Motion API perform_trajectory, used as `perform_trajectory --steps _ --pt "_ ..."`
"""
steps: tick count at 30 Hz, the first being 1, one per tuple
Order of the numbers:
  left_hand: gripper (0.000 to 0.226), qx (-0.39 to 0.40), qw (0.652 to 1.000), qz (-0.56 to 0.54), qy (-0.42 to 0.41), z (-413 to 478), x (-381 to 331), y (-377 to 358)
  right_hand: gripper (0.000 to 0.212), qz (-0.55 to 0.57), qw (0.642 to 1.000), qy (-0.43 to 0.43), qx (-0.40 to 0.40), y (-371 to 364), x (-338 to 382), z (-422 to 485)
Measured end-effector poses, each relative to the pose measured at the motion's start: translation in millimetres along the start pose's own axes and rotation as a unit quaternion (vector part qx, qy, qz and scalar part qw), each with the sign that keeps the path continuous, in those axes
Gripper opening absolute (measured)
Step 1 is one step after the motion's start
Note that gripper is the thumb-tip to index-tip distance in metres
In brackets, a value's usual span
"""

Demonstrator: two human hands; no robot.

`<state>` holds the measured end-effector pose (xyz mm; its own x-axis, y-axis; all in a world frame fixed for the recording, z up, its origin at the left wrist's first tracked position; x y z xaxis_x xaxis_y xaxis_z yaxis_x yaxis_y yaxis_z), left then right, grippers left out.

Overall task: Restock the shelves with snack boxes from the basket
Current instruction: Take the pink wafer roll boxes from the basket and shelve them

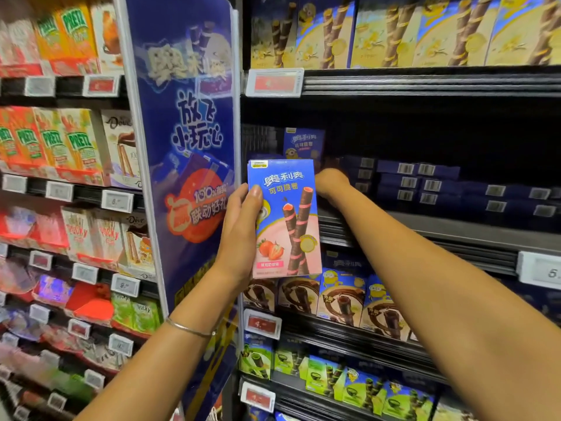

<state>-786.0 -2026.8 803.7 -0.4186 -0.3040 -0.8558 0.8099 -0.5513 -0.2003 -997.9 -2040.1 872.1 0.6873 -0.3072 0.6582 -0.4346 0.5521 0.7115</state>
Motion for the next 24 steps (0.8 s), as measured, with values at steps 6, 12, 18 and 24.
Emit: perform_trajectory --steps 6,12,18,24 --pt "0.082 -0.005 0.995 -0.084 0.044 -6 6 -10 0.036 0.219 0.965 0.024 -0.14 38 -23 -31" --pt "0.095 0.001 0.994 -0.1 0.042 -12 -1 -28 0.036 0.373 0.922 0.101 0.028 35 -19 -126" --pt "0.098 -0.041 0.997 -0.049 0.042 -13 -16 -47 0.035 0.313 0.936 0.148 0.062 51 -6 -170" --pt "0.078 -0.045 0.992 0.089 0.071 -3 -19 -64 0.031 0.396 0.911 0.103 0.05 73 -22 -173"
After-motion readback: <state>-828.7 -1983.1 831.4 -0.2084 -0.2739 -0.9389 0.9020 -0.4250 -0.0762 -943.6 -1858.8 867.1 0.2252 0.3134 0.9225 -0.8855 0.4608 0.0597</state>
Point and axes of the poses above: each hand's wrist, its own z-axis towards the middle knuckle, its own y-axis out of the back of the hand, x = y × z, the point moved 8 cm from there along z, towards the middle knuckle, and after that the axes turned 13 degrees about z, right-handed, at the moved point
